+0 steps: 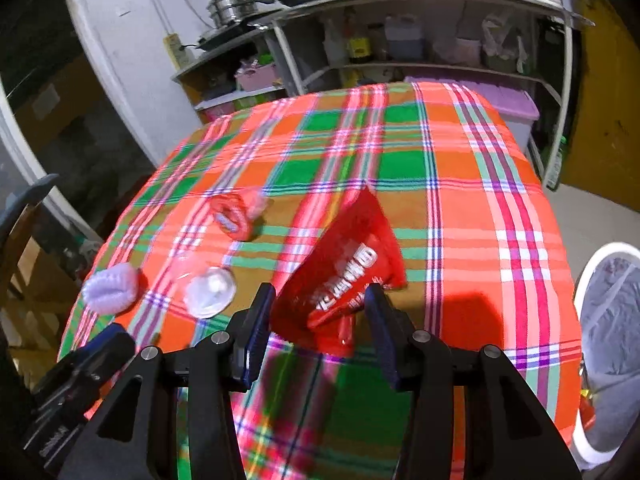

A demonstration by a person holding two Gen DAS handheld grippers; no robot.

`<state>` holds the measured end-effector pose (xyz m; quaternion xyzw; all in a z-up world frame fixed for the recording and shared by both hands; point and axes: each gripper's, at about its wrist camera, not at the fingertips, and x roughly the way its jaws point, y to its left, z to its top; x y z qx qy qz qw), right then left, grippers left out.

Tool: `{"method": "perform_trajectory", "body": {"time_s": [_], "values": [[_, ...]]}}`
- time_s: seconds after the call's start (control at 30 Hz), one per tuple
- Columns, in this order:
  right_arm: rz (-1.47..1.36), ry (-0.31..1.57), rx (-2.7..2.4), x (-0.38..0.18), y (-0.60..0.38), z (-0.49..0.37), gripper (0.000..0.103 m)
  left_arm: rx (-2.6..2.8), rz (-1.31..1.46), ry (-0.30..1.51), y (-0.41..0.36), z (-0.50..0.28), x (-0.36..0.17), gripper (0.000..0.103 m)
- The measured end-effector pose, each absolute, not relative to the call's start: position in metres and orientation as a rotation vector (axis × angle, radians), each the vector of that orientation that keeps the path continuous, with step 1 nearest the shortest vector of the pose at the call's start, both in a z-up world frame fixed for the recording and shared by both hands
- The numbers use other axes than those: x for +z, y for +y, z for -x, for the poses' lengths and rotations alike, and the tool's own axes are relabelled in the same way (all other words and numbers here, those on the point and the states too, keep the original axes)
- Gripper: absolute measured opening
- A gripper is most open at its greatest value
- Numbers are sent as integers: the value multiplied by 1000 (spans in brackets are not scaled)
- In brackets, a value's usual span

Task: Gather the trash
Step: 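Grasp the red printed wrapper with the right tool and lift it, then grasp the clear plastic cup with the left tool while the right tool holds the wrapper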

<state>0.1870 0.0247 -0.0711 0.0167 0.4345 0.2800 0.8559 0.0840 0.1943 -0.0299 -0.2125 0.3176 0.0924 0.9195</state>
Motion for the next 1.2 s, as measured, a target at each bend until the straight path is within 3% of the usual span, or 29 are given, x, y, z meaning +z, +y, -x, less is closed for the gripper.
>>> {"method": "perform_trajectory", "body": {"time_s": [0.33, 0.4, 0.43, 0.57, 0.9, 1.0, 1.2], "values": [[-80, 944, 590, -85, 17, -204, 49, 174, 431, 660, 191, -95, -33, 35], [-97, 941, 599, -86, 15, -206, 42, 175, 426, 663, 191, -97, -33, 35], [-105, 946, 604, -87, 13, -207, 31, 175, 424, 663, 191, -98, -33, 35], [-115, 944, 621, -88, 10, -208, 13, 173, 415, 666, 189, -105, -32, 35], [-127, 936, 649, -85, -3, -201, 9, 161, 371, 698, 183, -131, -36, 35], [-133, 934, 656, -83, -10, -198, 9, 164, 359, 712, 183, -140, -39, 46], [-138, 923, 663, -80, -21, -196, 9, 182, 337, 733, 183, -159, -43, 47]]}}
